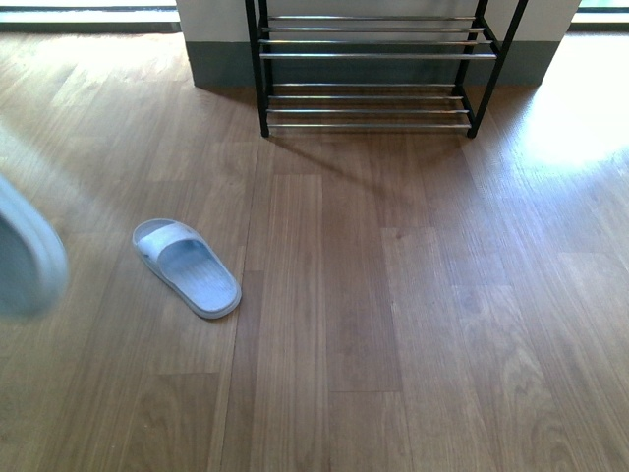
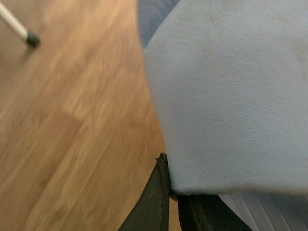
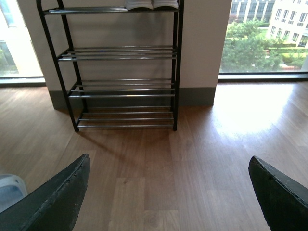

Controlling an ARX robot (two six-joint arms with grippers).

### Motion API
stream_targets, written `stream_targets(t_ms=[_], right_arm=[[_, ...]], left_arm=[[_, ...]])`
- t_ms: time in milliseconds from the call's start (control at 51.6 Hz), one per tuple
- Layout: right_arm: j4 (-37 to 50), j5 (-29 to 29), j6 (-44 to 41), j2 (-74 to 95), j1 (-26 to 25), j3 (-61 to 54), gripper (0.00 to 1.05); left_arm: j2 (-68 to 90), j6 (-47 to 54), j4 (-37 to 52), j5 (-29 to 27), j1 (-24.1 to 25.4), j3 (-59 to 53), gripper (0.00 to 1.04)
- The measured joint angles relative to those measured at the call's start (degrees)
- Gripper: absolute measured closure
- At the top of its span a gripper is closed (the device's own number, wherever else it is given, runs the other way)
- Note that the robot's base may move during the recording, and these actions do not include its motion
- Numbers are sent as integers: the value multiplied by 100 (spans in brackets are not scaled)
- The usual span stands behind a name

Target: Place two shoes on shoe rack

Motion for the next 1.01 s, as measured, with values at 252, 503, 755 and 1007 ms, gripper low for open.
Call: stream_targets(t_ms=[252, 503, 755, 1007], right_arm=[[0, 11, 0, -2, -2, 0, 9], [0, 24, 2, -2, -2, 0, 9], [0, 35, 2, -2, 0, 0, 9], [0, 31, 0, -2, 0, 0, 9]], left_arm=[[-2503, 1322, 138, -507, 476, -1147, 103], [-6070, 2535, -9, -1969, -136, -2498, 103], [-6131, 2983, 229, -1921, -122, -2675, 103], [-6135, 3051, 229, -1930, -122, -2675, 103]])
